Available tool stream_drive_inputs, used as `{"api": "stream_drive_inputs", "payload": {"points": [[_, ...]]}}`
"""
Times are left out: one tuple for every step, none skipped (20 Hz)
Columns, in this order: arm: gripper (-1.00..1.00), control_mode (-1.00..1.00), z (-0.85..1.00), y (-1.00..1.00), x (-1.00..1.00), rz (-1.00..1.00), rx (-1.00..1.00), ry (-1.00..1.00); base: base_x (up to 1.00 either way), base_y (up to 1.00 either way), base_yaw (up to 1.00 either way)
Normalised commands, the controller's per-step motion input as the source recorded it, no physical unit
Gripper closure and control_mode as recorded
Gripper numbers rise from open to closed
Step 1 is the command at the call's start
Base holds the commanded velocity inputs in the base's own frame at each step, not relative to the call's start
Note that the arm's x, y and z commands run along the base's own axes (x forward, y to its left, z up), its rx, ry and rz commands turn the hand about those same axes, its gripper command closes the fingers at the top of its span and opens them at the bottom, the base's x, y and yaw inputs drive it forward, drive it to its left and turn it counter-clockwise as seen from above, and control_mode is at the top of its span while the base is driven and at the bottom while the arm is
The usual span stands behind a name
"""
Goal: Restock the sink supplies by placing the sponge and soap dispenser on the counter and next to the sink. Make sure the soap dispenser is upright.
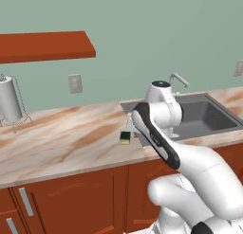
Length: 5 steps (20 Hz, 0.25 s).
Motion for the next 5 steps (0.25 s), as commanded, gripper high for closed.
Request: {"api": "stream_drive_inputs", "payload": {"points": [[-1.00,-1.00,0.50,-0.26,-0.28,-0.02,0.00,-0.06,0.00,0.00,0.00],[-1.00,-1.00,0.46,-0.26,-0.30,-0.02,0.00,-0.07,0.00,0.00,0.00],[-1.00,-1.00,0.39,-0.31,-0.28,-0.01,0.00,-0.05,0.00,0.00,0.00],[-1.00,-1.00,0.33,-0.37,-0.26,-0.01,0.00,-0.05,0.00,0.00,0.00],[-1.00,-1.00,0.27,-0.46,-0.31,0.00,0.00,-0.06,0.00,0.00,0.00]]}}
